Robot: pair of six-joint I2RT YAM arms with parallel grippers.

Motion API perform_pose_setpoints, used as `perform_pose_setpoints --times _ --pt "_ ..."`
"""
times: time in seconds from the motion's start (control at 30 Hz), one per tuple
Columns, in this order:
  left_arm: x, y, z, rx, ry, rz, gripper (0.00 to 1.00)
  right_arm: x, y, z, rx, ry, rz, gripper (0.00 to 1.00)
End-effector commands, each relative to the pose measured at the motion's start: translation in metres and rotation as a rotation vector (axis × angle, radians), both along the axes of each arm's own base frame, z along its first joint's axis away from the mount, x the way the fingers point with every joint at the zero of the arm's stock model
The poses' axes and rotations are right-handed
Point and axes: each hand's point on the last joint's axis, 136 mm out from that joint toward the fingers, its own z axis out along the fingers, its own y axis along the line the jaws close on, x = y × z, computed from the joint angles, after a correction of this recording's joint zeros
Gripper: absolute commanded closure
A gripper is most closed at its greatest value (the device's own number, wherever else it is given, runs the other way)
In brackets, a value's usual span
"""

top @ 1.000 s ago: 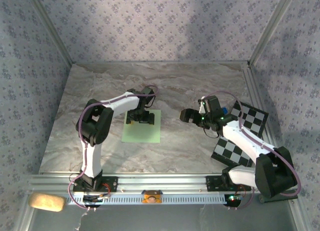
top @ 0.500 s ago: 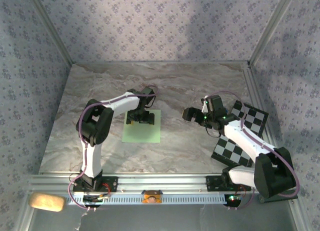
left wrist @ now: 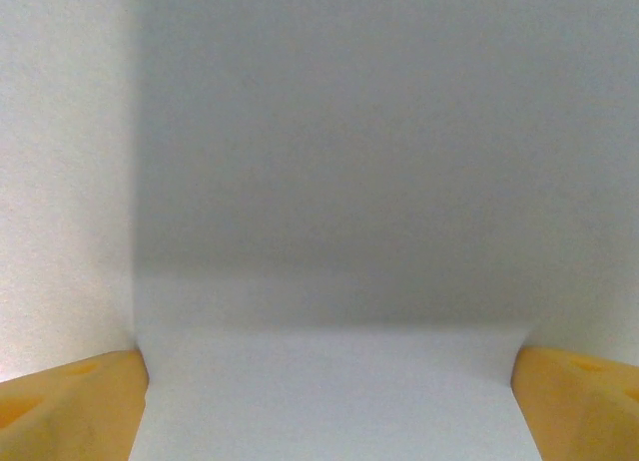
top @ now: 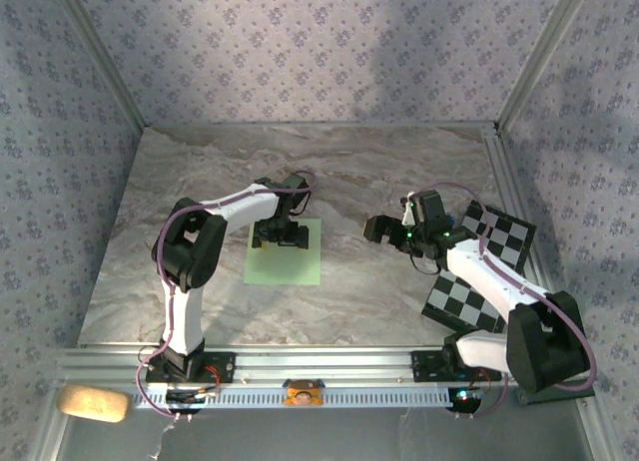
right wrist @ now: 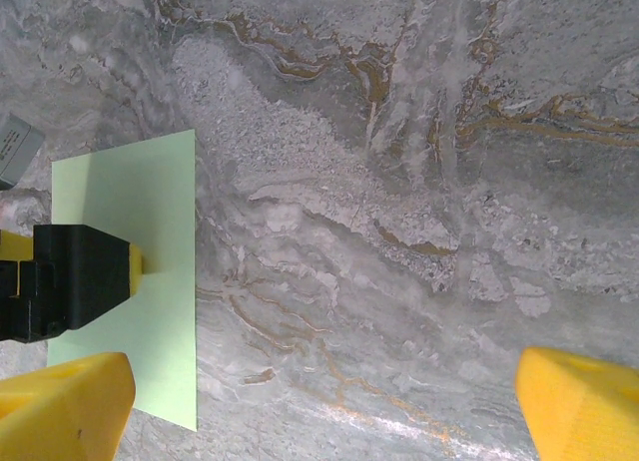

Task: Fold a paper plane with a square sheet of paper (pick it up from the middle)
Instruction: First fold the square sheet of paper in half at the center of the table.

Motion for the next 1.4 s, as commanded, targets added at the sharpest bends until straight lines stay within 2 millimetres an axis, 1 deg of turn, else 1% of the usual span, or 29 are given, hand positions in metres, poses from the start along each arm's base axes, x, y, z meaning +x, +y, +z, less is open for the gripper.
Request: perform_pose_setpoints --times 0.0,0.23,0.47,0.53,0.7,0.9,1.03,1.17,1.27,1.37 --pt "-0.014 0.007 -0.016 0.066 0.055 -0.015 0.05 -0.002 0.004 -0.001 0.012 0.012 0.008 0.0" --pt "-0.021 0.003 -0.03 0.025 0.081 0.001 0.05 -0.004 0.003 -0.001 0.006 0.015 0.003 0.0" --pt "-0.022 0.009 -0.035 0.048 0.077 0.01 0.07 -0.005 0.004 0.0 0.009 0.013 0.0 0.0" --pt "-0.023 0.01 -0.037 0.056 0.083 0.009 0.08 -0.004 0.005 0.002 0.011 0.012 -0.003 0.0" --pt "-0.025 0.01 -0.039 0.049 0.084 0.009 0.09 -0.005 0.006 0.003 0.012 0.011 0.001 0.0" --pt "-0.024 0.009 -0.033 0.037 0.068 0.009 0.11 -0.004 0.008 0.005 0.013 0.004 0.0 0.0" --pt "-0.022 0.008 -0.027 0.034 0.051 0.008 0.08 -0.004 0.01 0.006 0.014 0.003 0.005 0.0" --pt "-0.017 0.005 -0.012 0.033 0.009 -0.002 0.06 -0.003 0.011 0.007 0.013 0.001 0.007 0.0" --pt "-0.013 0.004 0.001 0.02 -0.02 0.0 0.0 -0.004 0.012 0.007 0.012 0.0 0.009 0.0" --pt "-0.012 0.002 0.006 0.008 -0.031 0.002 0.0 -0.003 0.012 0.008 0.012 -0.003 0.01 0.0"
